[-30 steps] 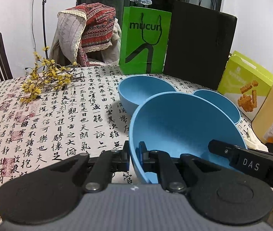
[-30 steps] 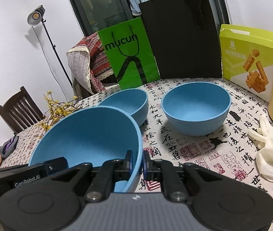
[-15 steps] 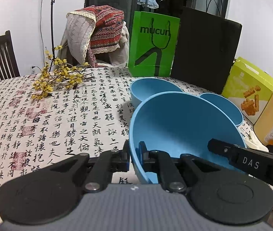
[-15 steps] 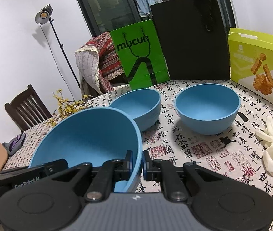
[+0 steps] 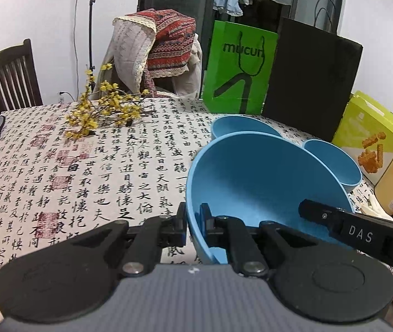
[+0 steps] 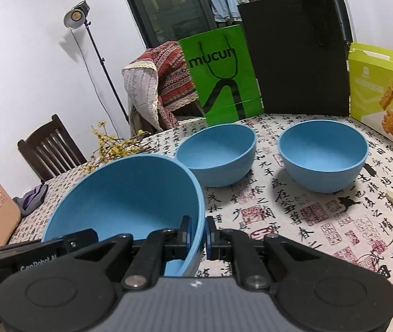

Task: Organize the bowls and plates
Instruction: 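Carry the held blue bowl with both grippers toward the pink vase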

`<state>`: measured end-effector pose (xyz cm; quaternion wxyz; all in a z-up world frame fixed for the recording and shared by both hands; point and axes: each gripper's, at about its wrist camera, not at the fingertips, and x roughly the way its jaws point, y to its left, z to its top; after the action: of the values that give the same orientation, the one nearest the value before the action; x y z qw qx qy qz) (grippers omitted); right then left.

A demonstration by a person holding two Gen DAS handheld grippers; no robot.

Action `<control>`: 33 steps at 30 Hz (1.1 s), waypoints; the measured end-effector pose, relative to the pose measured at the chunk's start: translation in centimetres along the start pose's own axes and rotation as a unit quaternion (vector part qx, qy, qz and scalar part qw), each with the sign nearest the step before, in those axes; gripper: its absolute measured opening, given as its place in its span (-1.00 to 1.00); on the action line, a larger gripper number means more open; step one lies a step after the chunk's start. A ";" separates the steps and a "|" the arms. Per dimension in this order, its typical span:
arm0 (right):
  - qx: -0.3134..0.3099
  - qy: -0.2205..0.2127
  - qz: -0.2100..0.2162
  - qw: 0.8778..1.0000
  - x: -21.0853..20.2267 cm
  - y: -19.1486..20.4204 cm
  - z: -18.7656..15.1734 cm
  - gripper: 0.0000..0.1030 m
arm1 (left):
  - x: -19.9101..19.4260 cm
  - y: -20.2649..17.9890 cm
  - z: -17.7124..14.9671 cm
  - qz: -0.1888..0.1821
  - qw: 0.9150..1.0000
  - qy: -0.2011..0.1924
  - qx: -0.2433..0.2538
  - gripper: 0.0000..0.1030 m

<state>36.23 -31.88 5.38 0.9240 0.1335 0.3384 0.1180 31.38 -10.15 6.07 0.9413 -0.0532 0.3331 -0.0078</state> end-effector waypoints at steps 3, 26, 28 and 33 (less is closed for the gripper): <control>-0.005 0.001 0.007 1.000 0.1 0.7 -0.1 -0.81 | -0.3 0.7 0.0 0.007 1.000 -0.001 -0.005 -0.82; -0.035 0.017 0.054 0.998 1.4 6.2 -0.7 -0.81 | -2.7 6.1 -0.3 0.049 0.998 -0.016 -0.045 -0.82; -0.037 0.020 0.058 0.997 1.5 6.8 -0.9 -0.81 | -2.9 6.7 -0.3 0.053 0.997 -0.015 -0.050 -0.82; -0.045 0.023 0.068 0.996 1.5 8.2 -1.2 -0.81 | -3.8 7.9 -0.7 0.063 0.996 -0.019 -0.059 -0.82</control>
<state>35.50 -23.52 6.27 0.9110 0.1115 0.3439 0.1985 27.87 -2.18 7.08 0.9412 -0.0877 0.3180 0.0726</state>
